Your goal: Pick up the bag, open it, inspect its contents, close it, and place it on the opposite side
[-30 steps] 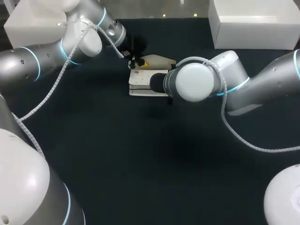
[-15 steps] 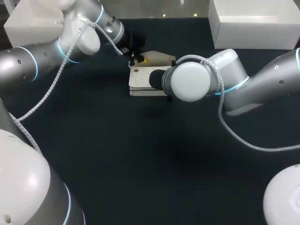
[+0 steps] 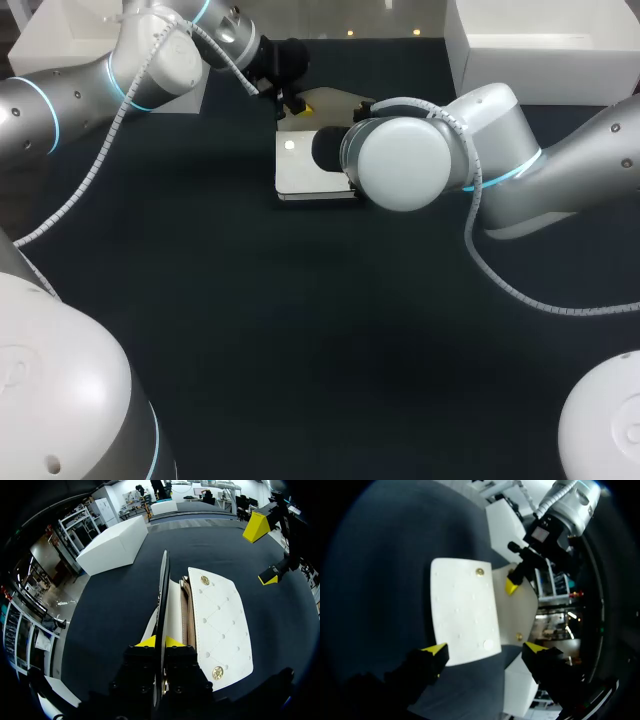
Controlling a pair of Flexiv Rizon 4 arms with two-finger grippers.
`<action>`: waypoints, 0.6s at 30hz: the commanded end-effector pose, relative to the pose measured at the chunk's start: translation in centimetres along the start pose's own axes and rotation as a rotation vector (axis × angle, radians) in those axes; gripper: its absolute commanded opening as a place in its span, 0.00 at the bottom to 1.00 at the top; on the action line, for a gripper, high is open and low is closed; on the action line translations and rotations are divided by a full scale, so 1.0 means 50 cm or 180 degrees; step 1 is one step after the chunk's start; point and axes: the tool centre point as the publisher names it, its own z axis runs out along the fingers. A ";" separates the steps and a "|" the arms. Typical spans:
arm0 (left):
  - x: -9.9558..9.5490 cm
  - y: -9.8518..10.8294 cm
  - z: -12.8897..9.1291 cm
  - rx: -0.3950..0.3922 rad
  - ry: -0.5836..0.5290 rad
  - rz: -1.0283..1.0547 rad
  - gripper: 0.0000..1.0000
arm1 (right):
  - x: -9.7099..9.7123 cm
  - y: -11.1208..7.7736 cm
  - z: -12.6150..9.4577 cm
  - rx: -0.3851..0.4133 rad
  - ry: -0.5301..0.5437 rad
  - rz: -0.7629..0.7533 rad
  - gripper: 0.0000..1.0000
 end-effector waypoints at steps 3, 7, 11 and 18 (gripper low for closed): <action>0.013 -0.016 -0.065 0.0004 0.0110 -0.0037 0.00 | -0.018 0.010 -0.004 0.0107 0.0065 -0.0051 0.00; 0.023 -0.025 -0.090 0.0025 0.0181 -0.0057 0.00 | -0.039 0.014 0.000 0.0139 0.0155 -0.0079 0.00; 0.035 -0.032 -0.107 0.0031 0.0201 -0.0074 0.00 | -0.058 0.020 0.000 0.0117 0.0123 -0.0115 0.00; 0.061 -0.042 -0.127 0.0008 0.0176 -0.0052 0.00 | -0.079 0.026 0.020 0.0090 0.0075 -0.0150 0.00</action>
